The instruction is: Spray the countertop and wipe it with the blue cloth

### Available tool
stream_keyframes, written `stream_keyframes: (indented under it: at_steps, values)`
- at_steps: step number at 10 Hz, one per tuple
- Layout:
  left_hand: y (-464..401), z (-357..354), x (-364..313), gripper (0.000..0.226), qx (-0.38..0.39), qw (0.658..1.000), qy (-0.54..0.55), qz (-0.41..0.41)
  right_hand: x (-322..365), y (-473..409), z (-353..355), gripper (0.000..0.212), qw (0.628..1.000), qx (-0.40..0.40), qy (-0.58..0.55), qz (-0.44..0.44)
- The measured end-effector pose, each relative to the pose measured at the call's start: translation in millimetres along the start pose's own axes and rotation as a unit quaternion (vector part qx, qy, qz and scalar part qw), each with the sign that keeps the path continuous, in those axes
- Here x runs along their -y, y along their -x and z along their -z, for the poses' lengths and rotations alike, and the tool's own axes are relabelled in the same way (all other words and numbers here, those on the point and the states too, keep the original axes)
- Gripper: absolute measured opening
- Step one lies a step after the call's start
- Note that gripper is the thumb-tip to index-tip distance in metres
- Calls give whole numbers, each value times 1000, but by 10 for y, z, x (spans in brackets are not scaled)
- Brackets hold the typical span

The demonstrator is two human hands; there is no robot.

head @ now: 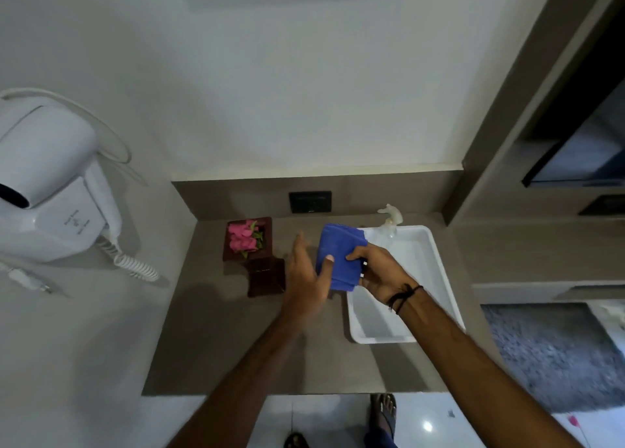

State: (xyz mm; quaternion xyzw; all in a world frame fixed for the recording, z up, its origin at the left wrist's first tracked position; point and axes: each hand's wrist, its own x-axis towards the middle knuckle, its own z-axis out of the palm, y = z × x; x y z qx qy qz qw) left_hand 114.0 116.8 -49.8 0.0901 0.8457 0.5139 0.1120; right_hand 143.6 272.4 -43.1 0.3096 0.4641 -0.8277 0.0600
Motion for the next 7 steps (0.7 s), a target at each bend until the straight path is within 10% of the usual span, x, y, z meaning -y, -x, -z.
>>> stream_keyframes:
  at_steps: [2, 7]
  values:
    - [-50, -804, 186, 37, 130, 959, 165, 189, -119, 84, 738, 38, 987, -105, 124, -7]
    - [-233, -1490, 205, 43, 192, 942, -239, 135, -141, -227, 1479, 61, 844, -248, 474, 44]
